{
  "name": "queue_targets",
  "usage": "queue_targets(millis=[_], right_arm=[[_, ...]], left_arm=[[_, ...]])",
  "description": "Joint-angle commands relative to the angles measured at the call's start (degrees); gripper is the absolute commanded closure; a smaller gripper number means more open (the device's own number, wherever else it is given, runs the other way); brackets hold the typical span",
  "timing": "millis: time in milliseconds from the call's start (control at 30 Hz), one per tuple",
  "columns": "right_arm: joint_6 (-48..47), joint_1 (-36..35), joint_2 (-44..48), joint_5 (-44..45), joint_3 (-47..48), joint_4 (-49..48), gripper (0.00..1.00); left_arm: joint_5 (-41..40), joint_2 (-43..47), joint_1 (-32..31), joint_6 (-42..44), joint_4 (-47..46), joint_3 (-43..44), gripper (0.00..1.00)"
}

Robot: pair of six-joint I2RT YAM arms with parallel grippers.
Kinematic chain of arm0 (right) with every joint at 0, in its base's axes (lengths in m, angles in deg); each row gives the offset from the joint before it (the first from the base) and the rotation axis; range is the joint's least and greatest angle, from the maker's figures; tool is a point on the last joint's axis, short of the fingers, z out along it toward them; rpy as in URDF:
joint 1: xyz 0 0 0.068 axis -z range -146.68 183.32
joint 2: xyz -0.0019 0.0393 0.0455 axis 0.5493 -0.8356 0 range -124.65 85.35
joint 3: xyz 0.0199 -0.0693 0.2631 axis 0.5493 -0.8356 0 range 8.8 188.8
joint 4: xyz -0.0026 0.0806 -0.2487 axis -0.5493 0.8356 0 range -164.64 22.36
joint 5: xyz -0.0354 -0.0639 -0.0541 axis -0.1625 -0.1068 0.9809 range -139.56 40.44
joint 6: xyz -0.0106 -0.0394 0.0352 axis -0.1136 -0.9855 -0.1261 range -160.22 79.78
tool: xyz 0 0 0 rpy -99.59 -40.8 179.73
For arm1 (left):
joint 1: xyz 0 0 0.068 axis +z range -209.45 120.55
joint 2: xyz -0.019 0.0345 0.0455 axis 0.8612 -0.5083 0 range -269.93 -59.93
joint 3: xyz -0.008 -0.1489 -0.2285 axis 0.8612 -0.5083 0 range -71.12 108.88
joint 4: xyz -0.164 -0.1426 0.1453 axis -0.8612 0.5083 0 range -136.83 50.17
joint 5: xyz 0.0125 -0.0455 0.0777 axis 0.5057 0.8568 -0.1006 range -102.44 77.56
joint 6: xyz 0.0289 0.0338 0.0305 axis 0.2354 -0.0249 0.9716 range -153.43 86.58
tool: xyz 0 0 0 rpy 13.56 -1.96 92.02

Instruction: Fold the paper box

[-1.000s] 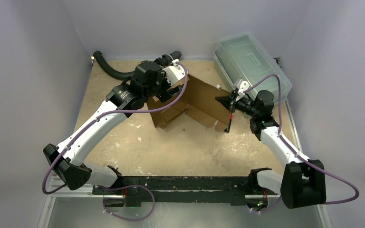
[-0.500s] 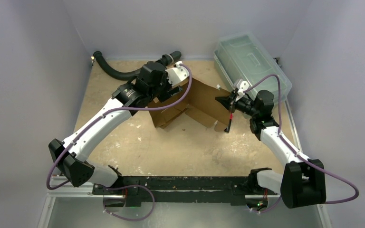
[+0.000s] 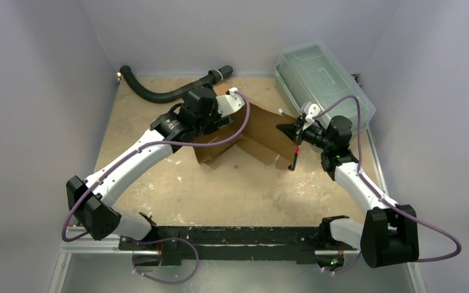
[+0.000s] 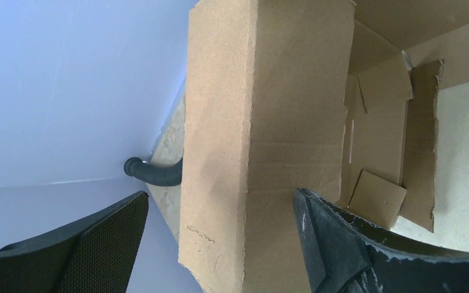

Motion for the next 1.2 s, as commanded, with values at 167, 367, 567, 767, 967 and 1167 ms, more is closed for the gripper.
queue_targets(millis=[167, 367, 567, 767, 967, 1167], right_arm=[[-0.56, -0.4, -0.53, -0.41, 0.31, -0.73, 1.0], [-0.52, -0.44, -0.49, -0.5, 0.35, -0.73, 1.0], [-0.42, -0.48, -0.41, -0.57, 0.39, -0.73, 1.0], [-0.42, -0.47, -0.32, -0.61, 0.45, -0.72, 1.0], [-0.4, -0.56, -0.45, -0.76, 0.41, -0.8, 1.0], [-0.43, -0.68, -0.58, -0.68, 0.45, -0.81, 1.0]], left_arm=[[-1.84, 2.84, -0.2, 3.29, -4.26, -1.1, 0.09], [1.13, 3.77, -0.25, 2.29, -3.55, -0.39, 0.05], [4.98, 3.52, -0.26, 0.45, -1.24, 1.12, 0.02], [5.41, 2.32, -0.25, 0.63, -0.3, 1.44, 0.01], [2.16, 1.26, -1.44, 1.7, -0.81, 1.84, 0.01], [-8.3, -0.01, -5.79, 5.44, -3.96, -0.55, 0.01]])
